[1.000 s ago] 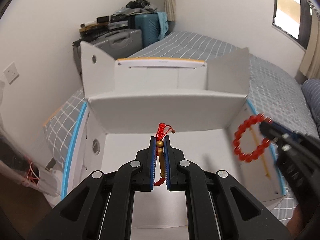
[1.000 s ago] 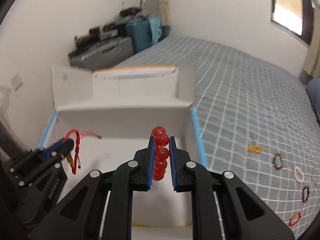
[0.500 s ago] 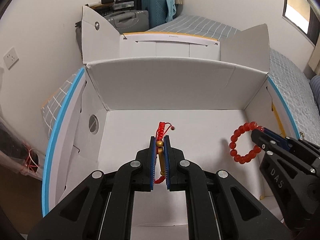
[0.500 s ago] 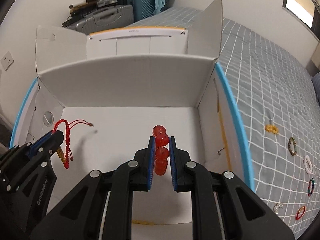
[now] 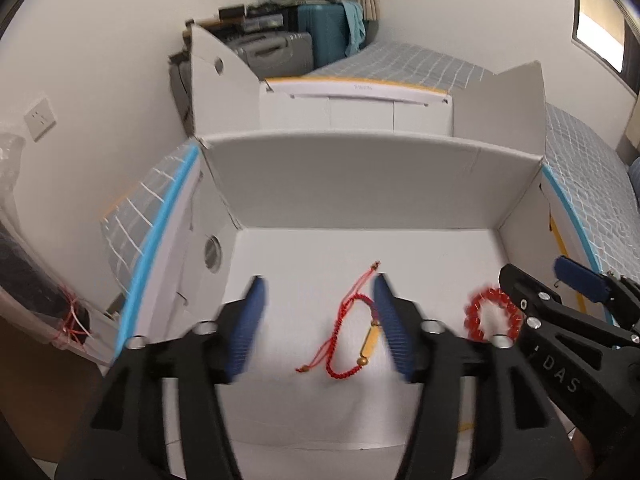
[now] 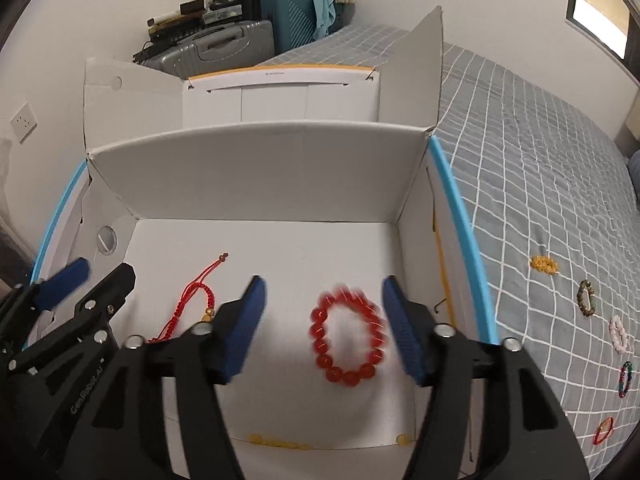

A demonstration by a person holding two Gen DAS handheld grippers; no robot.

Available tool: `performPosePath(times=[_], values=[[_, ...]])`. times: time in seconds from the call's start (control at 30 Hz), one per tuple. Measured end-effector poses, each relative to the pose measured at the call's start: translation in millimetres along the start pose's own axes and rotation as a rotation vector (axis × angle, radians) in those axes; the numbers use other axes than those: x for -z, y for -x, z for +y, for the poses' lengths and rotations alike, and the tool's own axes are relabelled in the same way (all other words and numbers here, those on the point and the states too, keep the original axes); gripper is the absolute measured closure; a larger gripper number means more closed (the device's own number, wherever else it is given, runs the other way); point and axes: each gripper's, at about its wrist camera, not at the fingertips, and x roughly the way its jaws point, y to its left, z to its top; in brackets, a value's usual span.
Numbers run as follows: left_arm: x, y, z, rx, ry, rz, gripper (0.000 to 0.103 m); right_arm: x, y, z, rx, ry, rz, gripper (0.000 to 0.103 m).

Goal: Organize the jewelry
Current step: 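Open both tools to drop the bracelets into the box, then move both tools back over the remaining bracelets on the bed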

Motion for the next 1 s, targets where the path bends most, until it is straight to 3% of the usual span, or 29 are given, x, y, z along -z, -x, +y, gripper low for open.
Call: performPosePath(times=[0.2,0.3,0.57,0.87,1.0], values=[[-5,15,2,-0.017,0.013,-0.042,0.027,-2,22,-12,0.015,-0.034,-0.086,0.015],[-6,24,1,-0.029,0.014,-0.074,0.019,0,33,-21,0.016,-0.057,-0.125,0.011],[-11,49,-22,-0.022,-0.009,-0.132,0.006,8,63,-68,0.059,-0.105,-0.194,0.007],[-12,70,-86,0.029,-0.067,-0.159,0.005,31,96,-147,0.143,-0.147,-0.226,0.007],[-11,78,-122,0.084,-0.086,-0.169,0.005,45,106,-189,0.189,-0.185,-0.224,0.007]])
